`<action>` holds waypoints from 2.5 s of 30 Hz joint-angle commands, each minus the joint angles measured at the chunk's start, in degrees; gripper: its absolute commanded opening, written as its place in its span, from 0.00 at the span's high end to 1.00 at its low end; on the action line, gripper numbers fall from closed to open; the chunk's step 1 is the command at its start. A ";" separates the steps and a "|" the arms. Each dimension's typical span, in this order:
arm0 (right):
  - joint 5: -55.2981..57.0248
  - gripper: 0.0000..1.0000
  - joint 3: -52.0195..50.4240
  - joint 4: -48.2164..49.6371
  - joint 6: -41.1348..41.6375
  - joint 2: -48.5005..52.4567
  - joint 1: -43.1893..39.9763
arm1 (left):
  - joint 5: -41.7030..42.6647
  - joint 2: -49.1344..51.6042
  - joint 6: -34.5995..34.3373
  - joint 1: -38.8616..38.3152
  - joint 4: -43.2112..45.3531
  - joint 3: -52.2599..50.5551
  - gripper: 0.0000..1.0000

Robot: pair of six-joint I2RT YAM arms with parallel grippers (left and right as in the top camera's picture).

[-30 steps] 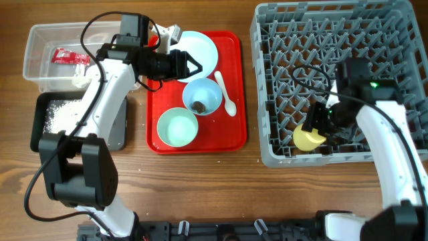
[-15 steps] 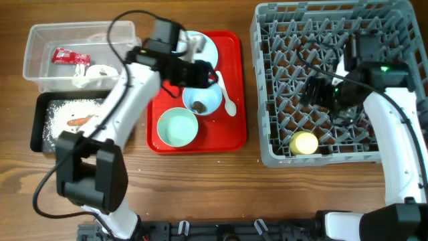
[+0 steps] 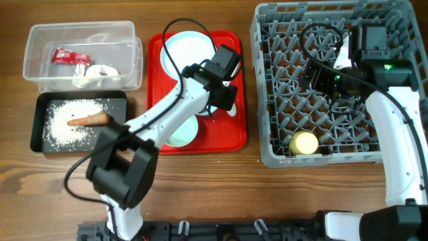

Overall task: Sort waste into correct bins and load items into the dishwasher rack
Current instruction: 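Grasp the blue bowl with the left gripper and lift it, then tip the blue bowl over the black tray to empty the brown lump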

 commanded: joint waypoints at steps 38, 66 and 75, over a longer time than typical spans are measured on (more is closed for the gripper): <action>-6.40 0.00 1.01 8.83 0.28 0.02 0.37 | 14.29 -15.19 -7.54 30.29 -21.79 7.54 0.96; -6.43 0.00 1.01 8.92 0.48 0.02 0.37 | 50.10 -15.13 18.56 63.23 -24.02 -1.33 0.96; -6.69 0.00 1.01 8.94 0.44 0.02 0.37 | 76.81 -14.32 36.26 80.32 -20.26 -13.77 0.96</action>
